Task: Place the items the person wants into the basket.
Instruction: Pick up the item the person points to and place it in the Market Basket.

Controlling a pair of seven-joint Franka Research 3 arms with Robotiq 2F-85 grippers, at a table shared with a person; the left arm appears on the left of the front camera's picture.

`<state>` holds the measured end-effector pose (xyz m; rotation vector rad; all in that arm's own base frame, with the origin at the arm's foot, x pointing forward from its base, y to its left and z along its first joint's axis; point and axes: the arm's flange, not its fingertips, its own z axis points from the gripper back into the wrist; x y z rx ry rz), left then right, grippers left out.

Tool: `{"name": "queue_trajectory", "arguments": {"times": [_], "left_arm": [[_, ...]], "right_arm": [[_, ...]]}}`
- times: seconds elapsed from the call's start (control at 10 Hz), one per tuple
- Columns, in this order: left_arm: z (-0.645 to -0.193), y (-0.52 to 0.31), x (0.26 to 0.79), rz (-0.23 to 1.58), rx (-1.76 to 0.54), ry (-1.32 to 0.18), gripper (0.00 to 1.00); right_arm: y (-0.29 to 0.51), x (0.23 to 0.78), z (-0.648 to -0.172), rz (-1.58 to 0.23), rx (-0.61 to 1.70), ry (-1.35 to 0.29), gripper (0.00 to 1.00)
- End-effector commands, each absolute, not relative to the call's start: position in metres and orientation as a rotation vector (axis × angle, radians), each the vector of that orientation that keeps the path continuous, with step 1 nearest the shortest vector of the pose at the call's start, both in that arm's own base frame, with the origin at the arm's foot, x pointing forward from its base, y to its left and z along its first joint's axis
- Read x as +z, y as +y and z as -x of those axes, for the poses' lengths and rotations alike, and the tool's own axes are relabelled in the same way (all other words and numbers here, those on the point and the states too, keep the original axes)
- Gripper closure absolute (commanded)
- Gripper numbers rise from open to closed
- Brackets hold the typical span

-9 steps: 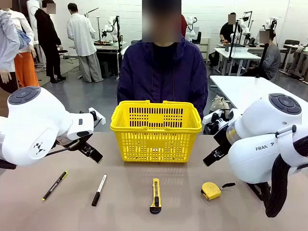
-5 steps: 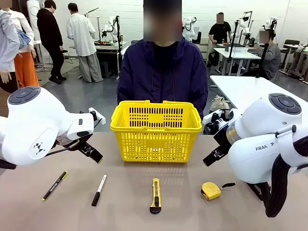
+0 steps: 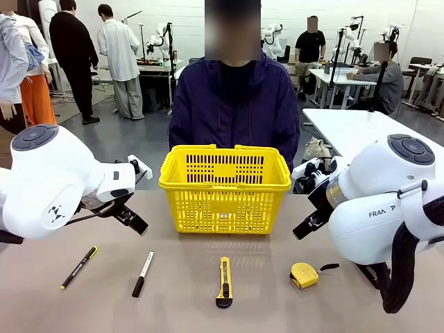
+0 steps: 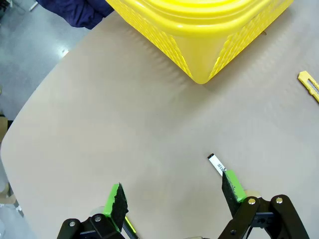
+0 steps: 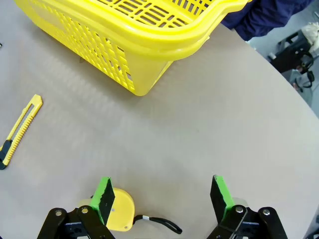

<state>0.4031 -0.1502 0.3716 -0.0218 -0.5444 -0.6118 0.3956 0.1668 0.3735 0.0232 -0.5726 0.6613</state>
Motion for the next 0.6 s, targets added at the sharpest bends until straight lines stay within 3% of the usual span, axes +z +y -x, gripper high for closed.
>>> {"name": "queue_trajectory", "arguments": {"times": [0.0,0.5], "left_arm": [[-0.4031,-0.1500,0.3716,0.022,-0.612,-0.545,0.00],[-0.4031,-0.1500,0.3716,0.022,-0.612,-0.545,0.00]], "right_arm": [[0.1669,0.3735,-0.3956,-0.023,0.662,-0.573,0.00],[0.1669,0.3735,-0.3956,-0.023,0.662,-0.573,0.00]]}}
